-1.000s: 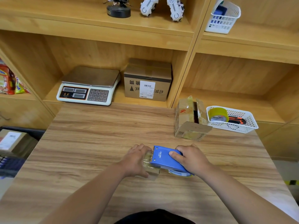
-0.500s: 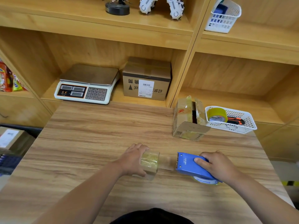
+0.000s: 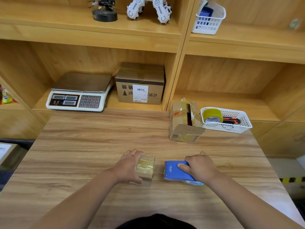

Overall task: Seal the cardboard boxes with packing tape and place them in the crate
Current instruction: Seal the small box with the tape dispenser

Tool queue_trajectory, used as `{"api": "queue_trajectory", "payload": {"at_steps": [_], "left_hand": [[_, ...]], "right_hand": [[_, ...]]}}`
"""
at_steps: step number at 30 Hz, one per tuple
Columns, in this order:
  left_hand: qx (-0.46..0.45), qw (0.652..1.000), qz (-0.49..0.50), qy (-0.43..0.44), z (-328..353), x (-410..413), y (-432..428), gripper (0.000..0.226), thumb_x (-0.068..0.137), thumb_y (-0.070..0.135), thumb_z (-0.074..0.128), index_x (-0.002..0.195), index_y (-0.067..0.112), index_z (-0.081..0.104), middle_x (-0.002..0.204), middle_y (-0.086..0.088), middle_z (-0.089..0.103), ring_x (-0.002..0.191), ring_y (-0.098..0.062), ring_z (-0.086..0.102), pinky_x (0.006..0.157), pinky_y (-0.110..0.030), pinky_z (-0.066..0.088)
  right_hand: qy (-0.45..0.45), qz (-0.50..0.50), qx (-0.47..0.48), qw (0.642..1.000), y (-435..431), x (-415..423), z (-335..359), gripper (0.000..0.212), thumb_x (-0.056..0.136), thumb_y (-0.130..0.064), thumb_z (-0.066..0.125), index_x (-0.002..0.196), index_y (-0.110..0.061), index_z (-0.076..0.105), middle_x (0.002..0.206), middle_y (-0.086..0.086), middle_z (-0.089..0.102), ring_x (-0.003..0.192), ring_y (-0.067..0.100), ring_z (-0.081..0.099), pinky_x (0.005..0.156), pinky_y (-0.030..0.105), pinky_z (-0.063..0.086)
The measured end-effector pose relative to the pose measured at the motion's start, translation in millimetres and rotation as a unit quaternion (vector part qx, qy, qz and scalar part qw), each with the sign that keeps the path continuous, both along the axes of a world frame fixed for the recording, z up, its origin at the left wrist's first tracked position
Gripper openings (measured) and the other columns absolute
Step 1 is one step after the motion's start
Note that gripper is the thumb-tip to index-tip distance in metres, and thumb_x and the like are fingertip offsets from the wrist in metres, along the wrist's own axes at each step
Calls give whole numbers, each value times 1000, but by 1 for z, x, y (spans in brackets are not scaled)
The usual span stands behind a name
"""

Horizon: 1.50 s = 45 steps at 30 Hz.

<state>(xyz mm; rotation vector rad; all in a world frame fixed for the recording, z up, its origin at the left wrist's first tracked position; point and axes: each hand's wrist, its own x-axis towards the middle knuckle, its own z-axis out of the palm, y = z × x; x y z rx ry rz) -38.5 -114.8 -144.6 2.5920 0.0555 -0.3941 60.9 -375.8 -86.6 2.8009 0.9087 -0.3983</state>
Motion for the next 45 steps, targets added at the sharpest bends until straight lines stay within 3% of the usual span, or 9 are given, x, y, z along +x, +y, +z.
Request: {"api": "queue_trajectory", "payload": {"at_steps": [4,9,13,17,21,24,28,33,45], "left_hand": [[75,997,-28,0,6,1,-3,107,55,50,77,144,27,23,136,6,31,128,-17,24,109,-27,19],[115,991,-74,-3,25,11,-25,112,65,69,63,149,18,11,151,0,15,144,-18,-4,117,-40,-10],[93,989,-99,-54,30,29,-55,61,93,46,44,144,15,29,147,-2,29,142,-18,9,117,-31,1],[116,989,-50,-72,20,37,-64,31,97,24,39,119,13,57,126,-4,52,124,-19,38,103,-23,22],[131,984,-44,-109,9,35,-61,27,95,26,37,105,19,61,114,3,61,114,-14,45,99,-22,25],[104,984,-27,-140,4,35,-61,26,95,27,39,101,20,63,112,5,61,116,-12,44,99,-22,24],[75,985,-8,-153,1,37,-62,22,93,29,43,96,23,65,110,11,61,120,-7,41,97,-20,24],[80,985,9,-152,-1,36,-65,24,93,29,43,95,21,65,114,11,62,125,-6,38,99,-20,20],[102,979,48,-170,-4,28,-77,19,92,29,44,91,24,62,113,8,62,128,-8,37,101,-22,19]], "right_hand": [[1,-7,-3,1000,5,-3,-3,48,93,-62,31,70,-22,41,68,-3,53,58,16,34,82,30,31],[-3,-16,-4,1000,4,-3,-8,47,93,-62,31,77,-20,45,77,2,60,61,19,38,90,31,32],[-8,-21,-3,1000,3,-4,-8,47,93,-62,32,78,-20,47,84,3,67,62,21,40,90,31,31],[-5,-23,5,1000,-3,-4,-4,47,93,-61,30,78,-20,47,73,1,57,59,20,42,94,33,33],[6,-16,38,999,-16,-2,-1,45,93,-63,32,80,-22,43,82,0,65,72,22,53,88,31,28],[52,-15,63,997,-27,-3,5,48,81,-74,40,85,-26,43,77,-10,55,63,10,40,79,30,24],[83,18,62,994,-36,-3,10,61,67,-77,51,108,-33,44,95,-10,60,78,12,49,86,32,27],[83,52,49,994,-38,-3,5,71,70,-71,52,128,-38,30,110,-7,52,97,18,53,93,33,23],[8,111,-4,994,-11,1,1,62,71,-68,53,118,-29,45,104,2,60,90,23,56,90,38,24]]}}
